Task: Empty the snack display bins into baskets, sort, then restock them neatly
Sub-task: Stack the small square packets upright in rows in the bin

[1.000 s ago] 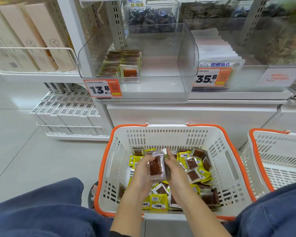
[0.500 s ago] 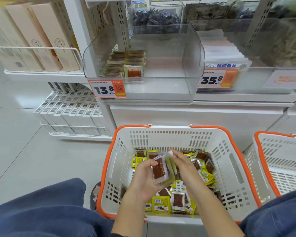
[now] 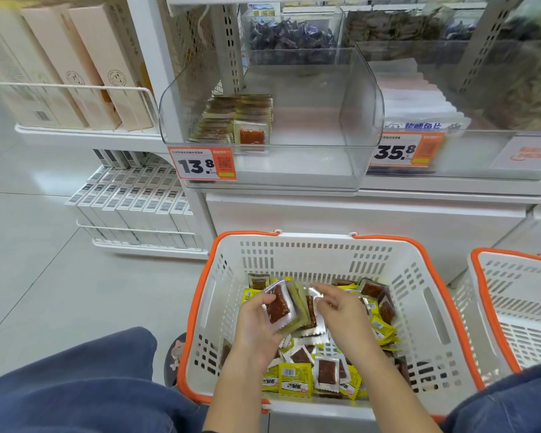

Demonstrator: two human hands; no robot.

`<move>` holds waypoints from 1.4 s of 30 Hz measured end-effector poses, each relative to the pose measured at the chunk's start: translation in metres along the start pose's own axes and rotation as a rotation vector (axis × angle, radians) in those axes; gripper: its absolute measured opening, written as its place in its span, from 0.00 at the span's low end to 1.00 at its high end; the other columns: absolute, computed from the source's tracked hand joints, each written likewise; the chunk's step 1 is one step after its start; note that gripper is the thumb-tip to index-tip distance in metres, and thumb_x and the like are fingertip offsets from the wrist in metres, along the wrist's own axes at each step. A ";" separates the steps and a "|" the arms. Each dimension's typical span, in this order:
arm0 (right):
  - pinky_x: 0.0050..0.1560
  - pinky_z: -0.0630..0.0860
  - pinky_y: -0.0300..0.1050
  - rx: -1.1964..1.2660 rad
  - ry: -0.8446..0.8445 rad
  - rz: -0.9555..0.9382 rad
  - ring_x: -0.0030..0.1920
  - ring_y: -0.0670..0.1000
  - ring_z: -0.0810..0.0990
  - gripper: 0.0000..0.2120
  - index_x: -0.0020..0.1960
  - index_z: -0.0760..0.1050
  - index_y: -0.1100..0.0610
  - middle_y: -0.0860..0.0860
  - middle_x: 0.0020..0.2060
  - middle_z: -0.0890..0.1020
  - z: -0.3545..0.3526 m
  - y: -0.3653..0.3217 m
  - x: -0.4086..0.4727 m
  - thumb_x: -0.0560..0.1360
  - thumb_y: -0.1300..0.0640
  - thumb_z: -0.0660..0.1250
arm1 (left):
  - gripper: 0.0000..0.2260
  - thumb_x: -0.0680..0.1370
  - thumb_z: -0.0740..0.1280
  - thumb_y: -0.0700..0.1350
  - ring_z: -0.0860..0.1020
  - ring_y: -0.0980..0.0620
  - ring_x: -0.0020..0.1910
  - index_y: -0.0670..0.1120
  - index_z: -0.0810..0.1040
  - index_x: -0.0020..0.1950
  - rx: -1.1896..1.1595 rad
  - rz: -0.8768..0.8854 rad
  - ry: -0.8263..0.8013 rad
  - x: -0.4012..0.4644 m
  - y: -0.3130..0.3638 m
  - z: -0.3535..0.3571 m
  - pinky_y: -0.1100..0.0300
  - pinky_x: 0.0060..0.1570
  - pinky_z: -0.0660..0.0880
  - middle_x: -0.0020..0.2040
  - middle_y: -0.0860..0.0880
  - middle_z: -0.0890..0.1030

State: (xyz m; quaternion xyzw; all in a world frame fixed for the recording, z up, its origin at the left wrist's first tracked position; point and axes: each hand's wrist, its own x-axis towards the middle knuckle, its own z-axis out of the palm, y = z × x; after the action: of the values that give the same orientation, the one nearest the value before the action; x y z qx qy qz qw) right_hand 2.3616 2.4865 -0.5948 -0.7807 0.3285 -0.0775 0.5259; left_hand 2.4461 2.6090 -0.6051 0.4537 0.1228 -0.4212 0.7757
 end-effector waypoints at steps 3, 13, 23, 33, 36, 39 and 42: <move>0.41 0.75 0.35 0.061 -0.012 0.016 0.45 0.47 0.82 0.16 0.63 0.77 0.52 0.44 0.38 0.83 0.003 -0.001 -0.002 0.78 0.64 0.63 | 0.11 0.75 0.60 0.38 0.80 0.43 0.40 0.42 0.82 0.44 0.055 0.006 -0.032 -0.002 0.002 0.003 0.52 0.40 0.77 0.41 0.42 0.82; 0.36 0.79 0.33 0.569 0.057 0.230 0.38 0.47 0.84 0.09 0.55 0.78 0.60 0.55 0.40 0.84 0.006 -0.001 0.000 0.76 0.67 0.67 | 0.14 0.72 0.60 0.42 0.80 0.40 0.40 0.40 0.81 0.51 -0.003 0.016 -0.027 -0.002 -0.002 0.003 0.47 0.41 0.78 0.46 0.38 0.82; 0.39 0.78 0.44 0.492 -0.006 0.412 0.49 0.54 0.76 0.07 0.49 0.77 0.61 0.55 0.45 0.77 0.011 0.003 0.000 0.80 0.62 0.61 | 0.12 0.72 0.63 0.41 0.78 0.42 0.43 0.39 0.79 0.53 0.069 0.075 0.125 -0.004 -0.004 0.007 0.53 0.39 0.75 0.47 0.39 0.80; 0.50 0.73 0.38 0.315 -0.240 0.144 0.49 0.39 0.78 0.05 0.52 0.73 0.44 0.43 0.48 0.80 0.008 -0.043 -0.010 0.77 0.51 0.67 | 0.13 0.73 0.61 0.42 0.80 0.46 0.44 0.37 0.81 0.51 0.255 0.139 0.005 -0.020 0.009 0.027 0.56 0.37 0.77 0.45 0.40 0.81; 0.46 0.74 0.32 0.254 -0.188 -0.018 0.51 0.40 0.81 0.13 0.57 0.74 0.47 0.43 0.49 0.83 0.005 -0.073 -0.005 0.74 0.58 0.71 | 0.14 0.74 0.61 0.41 0.79 0.46 0.44 0.39 0.79 0.55 0.158 0.201 -0.039 -0.027 0.033 0.047 0.59 0.35 0.75 0.46 0.41 0.81; 0.46 0.75 0.34 0.218 -0.069 -0.166 0.45 0.37 0.81 0.14 0.56 0.75 0.47 0.42 0.45 0.84 -0.003 -0.115 0.006 0.72 0.54 0.73 | 0.12 0.78 0.58 0.42 0.79 0.47 0.44 0.41 0.80 0.53 0.098 0.329 -0.108 -0.038 0.073 0.074 0.59 0.35 0.74 0.46 0.41 0.81; 0.44 0.76 0.35 0.206 0.014 -0.332 0.42 0.40 0.81 0.13 0.52 0.77 0.48 0.44 0.42 0.84 -0.018 -0.166 0.021 0.70 0.57 0.75 | 0.18 0.78 0.62 0.54 0.79 0.51 0.53 0.44 0.78 0.61 0.183 0.449 -0.093 -0.040 0.124 0.094 0.58 0.51 0.76 0.57 0.46 0.81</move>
State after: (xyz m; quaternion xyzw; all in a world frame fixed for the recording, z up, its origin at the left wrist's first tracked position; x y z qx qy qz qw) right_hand 2.4410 2.4979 -0.4468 -0.7655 0.1891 -0.2021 0.5808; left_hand 2.4990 2.5837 -0.4553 0.5182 -0.0558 -0.2679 0.8103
